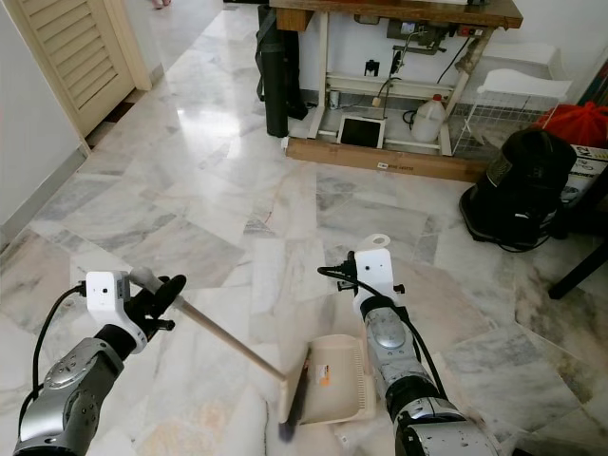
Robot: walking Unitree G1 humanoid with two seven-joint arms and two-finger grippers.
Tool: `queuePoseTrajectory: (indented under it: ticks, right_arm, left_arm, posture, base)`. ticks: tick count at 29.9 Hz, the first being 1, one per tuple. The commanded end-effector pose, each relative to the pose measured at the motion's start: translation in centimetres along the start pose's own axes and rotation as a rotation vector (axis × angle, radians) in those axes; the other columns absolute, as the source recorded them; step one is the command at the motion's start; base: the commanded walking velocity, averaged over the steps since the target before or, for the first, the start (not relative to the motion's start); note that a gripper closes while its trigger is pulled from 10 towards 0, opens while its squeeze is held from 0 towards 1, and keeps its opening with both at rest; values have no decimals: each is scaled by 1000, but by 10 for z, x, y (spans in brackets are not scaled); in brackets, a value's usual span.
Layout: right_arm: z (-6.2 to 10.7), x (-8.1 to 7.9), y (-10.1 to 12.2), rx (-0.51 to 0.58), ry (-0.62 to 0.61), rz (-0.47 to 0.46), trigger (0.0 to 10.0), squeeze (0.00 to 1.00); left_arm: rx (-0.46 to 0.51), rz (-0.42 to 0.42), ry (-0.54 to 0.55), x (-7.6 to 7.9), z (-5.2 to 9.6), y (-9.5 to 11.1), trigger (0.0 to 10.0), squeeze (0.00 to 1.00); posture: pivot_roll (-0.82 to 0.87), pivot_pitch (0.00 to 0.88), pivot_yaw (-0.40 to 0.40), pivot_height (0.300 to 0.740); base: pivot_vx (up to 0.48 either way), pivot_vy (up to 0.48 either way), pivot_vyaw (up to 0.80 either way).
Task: Sweep floor
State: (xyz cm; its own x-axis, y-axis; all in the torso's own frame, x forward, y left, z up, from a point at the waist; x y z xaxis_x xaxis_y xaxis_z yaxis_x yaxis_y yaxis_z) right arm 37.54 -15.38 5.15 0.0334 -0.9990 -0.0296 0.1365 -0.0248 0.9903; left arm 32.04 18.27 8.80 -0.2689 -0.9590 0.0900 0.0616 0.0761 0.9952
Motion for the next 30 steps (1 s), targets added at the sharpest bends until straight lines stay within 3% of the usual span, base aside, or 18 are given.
queuePoseTrajectory:
  ticks: [1, 6, 7, 12, 22, 24, 30]
  right_arm:
    - [-3, -3, 4, 6, 0, -27, 10000, 0]
    - [-2, -4, 3, 3, 2, -29, 10000, 0]
    - [-2, -4, 3, 1, 3, -28, 10000, 0]
    - [-2, -4, 2, -3, 6, -29, 10000, 0]
    - [-1, -6, -1, -10, 15, -26, 10000, 0]
    - [-1, -6, -1, -9, 16, -26, 10000, 0]
    - [0, -6, -2, -12, 18, -23, 10000, 0]
  left_arm:
    - [63, 69, 6, -2, -5, 14, 10000, 0]
    - [91, 66, 34, -7, -5, 21, 10000, 0]
    - [120, 15, 81, -18, -2, 31, 10000, 0]
    - [198, -41, 164, -37, 6, 56, 10000, 0]
    - [295, -210, 334, -68, 25, 96, 10000, 0]
    - [272, -236, 332, -70, 26, 92, 10000, 0]
    - [126, -297, 324, -71, 28, 55, 10000, 0]
  posture:
    - [-34, 66, 3, 740]
    - [-34, 66, 3, 740]
    - [-31, 66, 3, 740]
    - [-29, 68, 3, 740]
    - [-19, 80, 0, 740]
    - [-18, 85, 0, 740]
    - [-21, 74, 1, 740]
  base:
    - [0, 0, 0]
    - [0, 0, 0]
    - [0, 0, 0]
    - [0, 0, 0]
    - [0, 0, 0]
    - [0, 0, 0]
    - [0, 0, 0]
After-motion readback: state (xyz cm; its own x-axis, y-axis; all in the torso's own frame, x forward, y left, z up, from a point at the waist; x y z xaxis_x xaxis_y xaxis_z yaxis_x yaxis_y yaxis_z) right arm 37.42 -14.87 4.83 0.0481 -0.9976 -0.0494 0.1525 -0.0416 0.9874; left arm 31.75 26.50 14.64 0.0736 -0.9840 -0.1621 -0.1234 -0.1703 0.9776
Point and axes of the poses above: a point about 5 cm out from each wrist's last joint towards the gripper, its own z axis pointing back from the gripper into the wrist, its own y axis along the axis of the wrist's last joint, x = y × z, the point moved 4 cm from there along -z, pointing out of the wrist towards the gripper, and after that the axes turned 11 degrees about -z, right-handed, at the moved point
